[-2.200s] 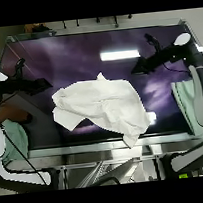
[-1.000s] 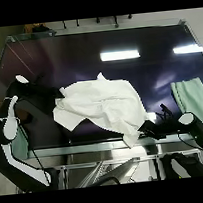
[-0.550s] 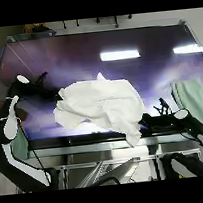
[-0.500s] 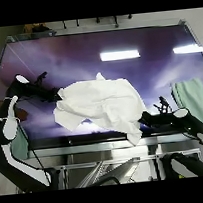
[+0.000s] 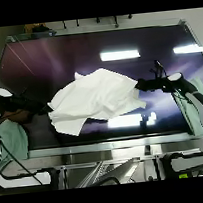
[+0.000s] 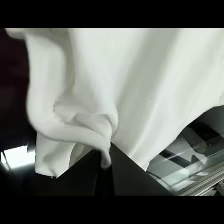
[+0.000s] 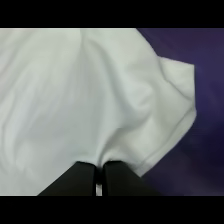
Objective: Fold the shirts.
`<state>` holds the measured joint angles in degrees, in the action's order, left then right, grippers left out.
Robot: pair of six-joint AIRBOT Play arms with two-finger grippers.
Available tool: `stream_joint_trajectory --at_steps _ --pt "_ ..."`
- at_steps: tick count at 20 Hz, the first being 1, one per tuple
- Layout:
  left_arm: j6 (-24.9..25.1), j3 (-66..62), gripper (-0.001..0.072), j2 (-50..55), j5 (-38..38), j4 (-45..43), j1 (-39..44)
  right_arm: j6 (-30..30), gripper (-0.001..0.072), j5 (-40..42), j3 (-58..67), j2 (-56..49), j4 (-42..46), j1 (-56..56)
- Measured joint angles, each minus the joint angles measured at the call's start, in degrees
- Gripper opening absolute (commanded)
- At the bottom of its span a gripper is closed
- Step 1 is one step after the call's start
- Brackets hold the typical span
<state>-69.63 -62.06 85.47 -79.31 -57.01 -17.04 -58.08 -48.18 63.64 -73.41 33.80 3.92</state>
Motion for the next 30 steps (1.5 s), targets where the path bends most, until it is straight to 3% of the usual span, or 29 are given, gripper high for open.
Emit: stream_joint_trajectory --at_steps 1,3,4,10,12,20,21,22,23,24,25,26,30 --pt "0.0 2.78 0.0021 -2.14 0.59 0.0 -0.87 0.35 0.0032 -1.51 3.02 -2.58 -0.04 -0.5" --pt "0.02 6.51 0.0021 -5.57 1.95 0.02 -2.36 0.83 0.0342 -3.89 6.99 -5.68 -0.24 -1.14" --pt "0.02 7.54 0.0021 -6.93 2.6 0.02 -3.1 1.22 0.0438 -4.87 8.17 -6.21 -0.26 -1.03" --pt "0.04 5.7 0.0021 -9.53 4.63 0.11 -6.1 0.63 0.0452 -15.32 10.25 -2.12 2.69 8.48" --pt "0.13 4.96 0.0021 -9.6 5.64 0.09 -6.38 -0.48 0.0613 -18.6 8.31 -0.7 4.59 11.67" --pt "0.66 6.14 0.0022 -9.64 8.94 -0.02 -6.75 -0.66 0.0602 -23.82 -5.68 0.68 7.08 10.73" --pt "0.66 6.23 0.0022 -9.64 9.07 -0.02 -6.78 -0.57 0.0556 -24.09 -6.67 0.72 7.37 9.75" --pt "0.68 6.25 0.0022 -9.64 9.11 -0.02 -6.78 -0.5 0.043 -24.15 -7.32 0.7 7.78 8.85" --pt "0.7 6.32 0.0022 -9.64 9.18 -0.02 -6.78 -0.37 0.0354 -24.15 -7.8 0.66 8.0 8.09" --pt "0.81 6.34 0.0022 -9.64 9.31 0.0 -6.78 -0.15 0.0344 -24.0 -8.17 0.61 8.28 7.39" --pt "0.9 6.34 0.0022 -9.64 9.31 -0.02 -6.78 0.26 0.0162 -23.56 -8.41 0.57 8.26 6.82" --pt "0.92 6.34 0.0022 -9.64 9.33 0.0 -6.78 0.55 0.0023 -23.23 -8.55 0.55 7.98 6.43" --pt "1.42 4.24 0.002 -9.99 7.8 2.71 -6.78 2.03 0.0021 -23.82 -6.67 2.16 3.17 5.84"
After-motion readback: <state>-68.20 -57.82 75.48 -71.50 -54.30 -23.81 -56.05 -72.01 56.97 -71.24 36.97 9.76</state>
